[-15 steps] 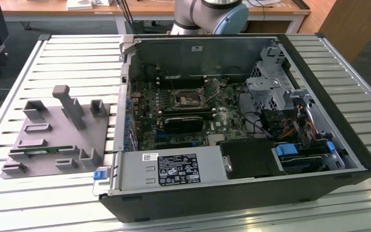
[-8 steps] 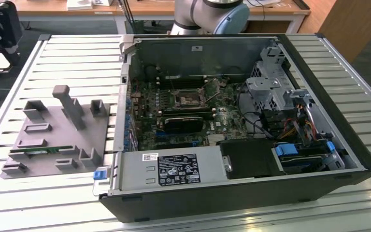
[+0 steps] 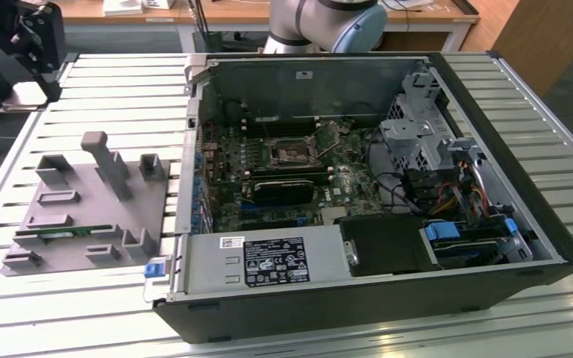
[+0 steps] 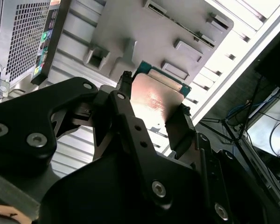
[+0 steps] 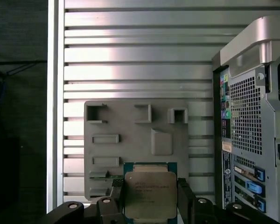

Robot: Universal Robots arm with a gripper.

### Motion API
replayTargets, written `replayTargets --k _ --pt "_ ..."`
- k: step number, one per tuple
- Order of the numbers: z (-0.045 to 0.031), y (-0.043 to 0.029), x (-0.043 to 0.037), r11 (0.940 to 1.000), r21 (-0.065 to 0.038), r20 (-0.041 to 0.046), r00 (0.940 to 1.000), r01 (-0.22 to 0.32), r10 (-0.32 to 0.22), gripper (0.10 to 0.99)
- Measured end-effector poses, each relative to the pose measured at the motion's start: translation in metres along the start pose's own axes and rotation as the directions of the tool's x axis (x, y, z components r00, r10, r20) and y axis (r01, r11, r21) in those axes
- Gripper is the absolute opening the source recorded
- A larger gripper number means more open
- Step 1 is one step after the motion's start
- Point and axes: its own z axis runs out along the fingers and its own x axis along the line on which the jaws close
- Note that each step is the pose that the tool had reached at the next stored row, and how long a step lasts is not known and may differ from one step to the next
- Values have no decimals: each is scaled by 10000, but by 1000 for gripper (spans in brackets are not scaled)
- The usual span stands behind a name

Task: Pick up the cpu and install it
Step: 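Pick up the cpu and move it towards the insertion slot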

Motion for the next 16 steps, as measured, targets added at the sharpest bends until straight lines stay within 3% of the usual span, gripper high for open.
replayTargets --k 16 --pt "6 17 -428 10000 0 -1 10000 0 0 541"
